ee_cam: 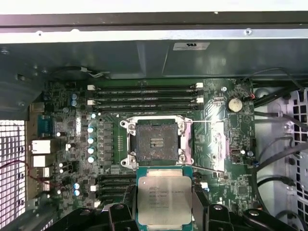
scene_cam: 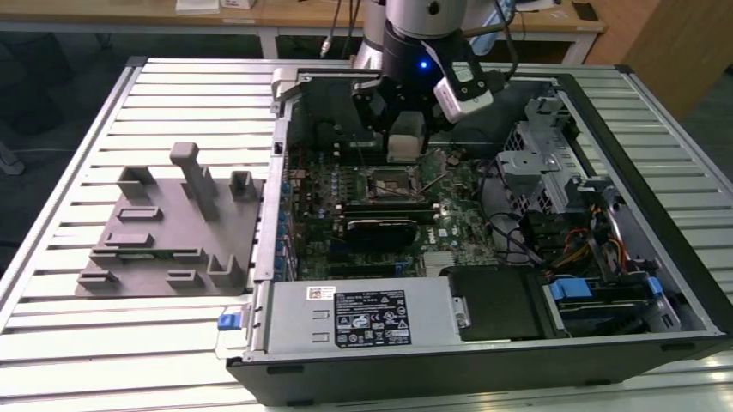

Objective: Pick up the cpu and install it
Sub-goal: 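Pick up the cpu and move it towards the insertion slot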

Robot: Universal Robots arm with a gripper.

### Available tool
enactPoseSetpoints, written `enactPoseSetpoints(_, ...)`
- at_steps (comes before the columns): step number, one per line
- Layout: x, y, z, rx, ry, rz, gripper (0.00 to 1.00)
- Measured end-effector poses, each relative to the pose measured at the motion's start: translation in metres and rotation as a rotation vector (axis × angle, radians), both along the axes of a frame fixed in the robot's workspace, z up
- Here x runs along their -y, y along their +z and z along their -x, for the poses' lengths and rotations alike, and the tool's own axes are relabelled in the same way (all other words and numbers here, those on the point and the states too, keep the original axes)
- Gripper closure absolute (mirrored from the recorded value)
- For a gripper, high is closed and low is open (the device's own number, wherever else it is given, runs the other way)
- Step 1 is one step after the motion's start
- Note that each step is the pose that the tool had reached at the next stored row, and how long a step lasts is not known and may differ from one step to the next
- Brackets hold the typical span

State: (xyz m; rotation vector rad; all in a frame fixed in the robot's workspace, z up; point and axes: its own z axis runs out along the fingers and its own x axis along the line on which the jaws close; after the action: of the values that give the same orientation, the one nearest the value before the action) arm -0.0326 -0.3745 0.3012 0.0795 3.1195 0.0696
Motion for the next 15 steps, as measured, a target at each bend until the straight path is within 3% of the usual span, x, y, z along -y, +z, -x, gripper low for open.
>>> enactPoseSetpoints(15,-0.0053,-0.0274,0.000,0.0000,0.000,0.0000,0.46)
